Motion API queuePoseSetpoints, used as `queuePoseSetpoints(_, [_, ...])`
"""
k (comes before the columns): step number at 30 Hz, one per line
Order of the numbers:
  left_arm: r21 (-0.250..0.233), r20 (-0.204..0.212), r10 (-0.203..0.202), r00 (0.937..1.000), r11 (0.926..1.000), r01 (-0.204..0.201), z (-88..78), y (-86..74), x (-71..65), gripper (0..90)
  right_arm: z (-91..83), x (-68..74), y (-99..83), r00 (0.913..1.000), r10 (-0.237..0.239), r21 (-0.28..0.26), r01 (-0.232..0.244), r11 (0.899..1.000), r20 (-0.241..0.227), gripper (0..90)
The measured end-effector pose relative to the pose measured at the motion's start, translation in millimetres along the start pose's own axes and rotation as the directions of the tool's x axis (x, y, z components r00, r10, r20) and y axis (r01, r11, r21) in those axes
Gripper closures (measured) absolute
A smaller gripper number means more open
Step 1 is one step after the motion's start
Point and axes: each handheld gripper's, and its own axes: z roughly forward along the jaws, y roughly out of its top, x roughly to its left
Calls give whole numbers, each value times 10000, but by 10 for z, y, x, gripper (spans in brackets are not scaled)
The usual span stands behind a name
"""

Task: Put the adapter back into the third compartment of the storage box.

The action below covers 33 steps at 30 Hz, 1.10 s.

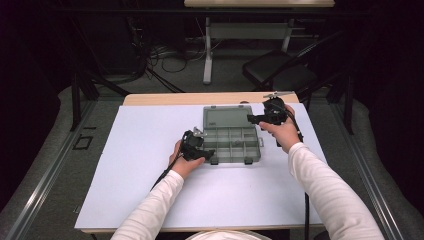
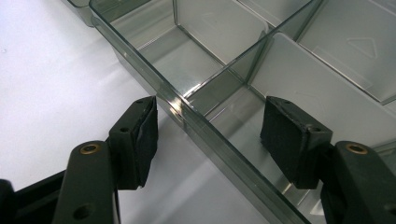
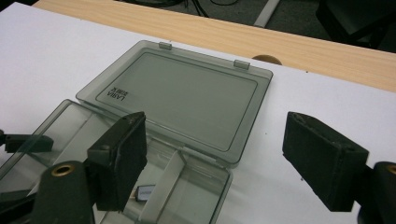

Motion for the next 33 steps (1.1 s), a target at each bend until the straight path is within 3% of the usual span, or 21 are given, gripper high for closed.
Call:
queuePoseSetpoints(10, [-92,-95,-27,10000,10000,26,8,-3,-6,365,190,54,148,9994,-327,589,321,9977,94,238])
queuePoseSetpoints(15, [-20,-10,1,10000,10000,-1,2,0,0,364,304,77,227,9996,-178,745,163,9971,198,251])
queuePoseSetpoints(20, [-27,-3,-25,10000,10000,25,4,-1,-3,364,434,92,256,9975,-447,898,397,9952,546,257])
queuePoseSetpoints(33, [-100,-91,-7,10000,9999,6,10,-3,-4,363,656,-39,195,9967,61,1168,-156,9930,811,283])
